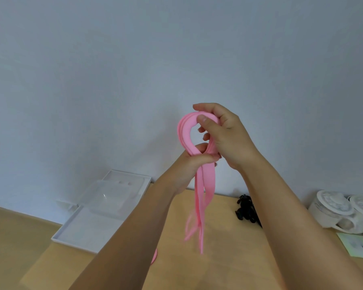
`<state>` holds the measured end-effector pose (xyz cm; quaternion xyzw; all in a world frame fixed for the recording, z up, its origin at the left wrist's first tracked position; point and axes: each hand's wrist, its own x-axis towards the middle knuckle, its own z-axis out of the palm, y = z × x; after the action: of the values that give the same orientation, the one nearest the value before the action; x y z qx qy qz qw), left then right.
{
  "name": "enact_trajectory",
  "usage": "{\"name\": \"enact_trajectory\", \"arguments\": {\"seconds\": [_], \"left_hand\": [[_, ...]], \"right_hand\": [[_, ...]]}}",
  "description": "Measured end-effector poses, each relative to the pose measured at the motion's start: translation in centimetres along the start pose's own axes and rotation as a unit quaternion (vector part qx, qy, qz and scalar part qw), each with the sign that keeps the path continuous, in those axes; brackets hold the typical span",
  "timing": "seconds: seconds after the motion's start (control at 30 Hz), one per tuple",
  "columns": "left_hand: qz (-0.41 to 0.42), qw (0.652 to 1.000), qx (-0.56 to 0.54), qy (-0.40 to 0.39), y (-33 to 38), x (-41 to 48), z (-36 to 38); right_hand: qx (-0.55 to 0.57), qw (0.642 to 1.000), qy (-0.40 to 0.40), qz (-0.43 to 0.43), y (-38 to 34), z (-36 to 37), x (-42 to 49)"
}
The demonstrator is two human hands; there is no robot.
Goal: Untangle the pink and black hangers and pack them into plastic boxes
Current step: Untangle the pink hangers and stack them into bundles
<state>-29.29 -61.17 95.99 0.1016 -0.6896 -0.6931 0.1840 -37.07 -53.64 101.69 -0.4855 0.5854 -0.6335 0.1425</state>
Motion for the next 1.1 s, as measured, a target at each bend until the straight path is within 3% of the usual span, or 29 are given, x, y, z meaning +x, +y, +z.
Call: {"name": "enact_trajectory", "arguments": {"seconds": [0.2,0.37,0.53,0.7,0.87,0.97,1.1], "left_hand": [[-0.022,0.999,-0.041,-0.028,0.2,0.0,-0.4],[0.0,0.995,-0.081,0.051,0.1,0.7,-0.9],[0.003,0.986,-0.129,0.108,-0.1,1.7,-1.4],[-0.015,0.973,-0.184,0.14,-0.5,2.7,-1.7],[-0.098,0.928,-0.307,0.186,-1.3,3.2,-2.8],[-0.106,0.9,-0.351,0.237,-2.0,3.5,-3.3],[-0.11,0.903,-0.337,0.243,-2.8,3.4,-3.7]], "right_hand": [[0.013,1.0,-0.003,0.003,0.6,0.0,0.3],[0.033,0.999,0.018,0.038,2.4,-0.3,-0.2],[0.151,0.977,0.045,0.144,8.0,0.9,-3.7],[-0.028,0.983,0.019,0.183,11.7,2.2,-5.7],[-0.05,0.982,-0.015,0.18,12.5,1.8,-6.0],[-0.05,0.98,-0.035,0.188,12.5,1.4,-6.0],[-0.097,0.98,-0.06,0.161,12.5,0.7,-5.9]]}}
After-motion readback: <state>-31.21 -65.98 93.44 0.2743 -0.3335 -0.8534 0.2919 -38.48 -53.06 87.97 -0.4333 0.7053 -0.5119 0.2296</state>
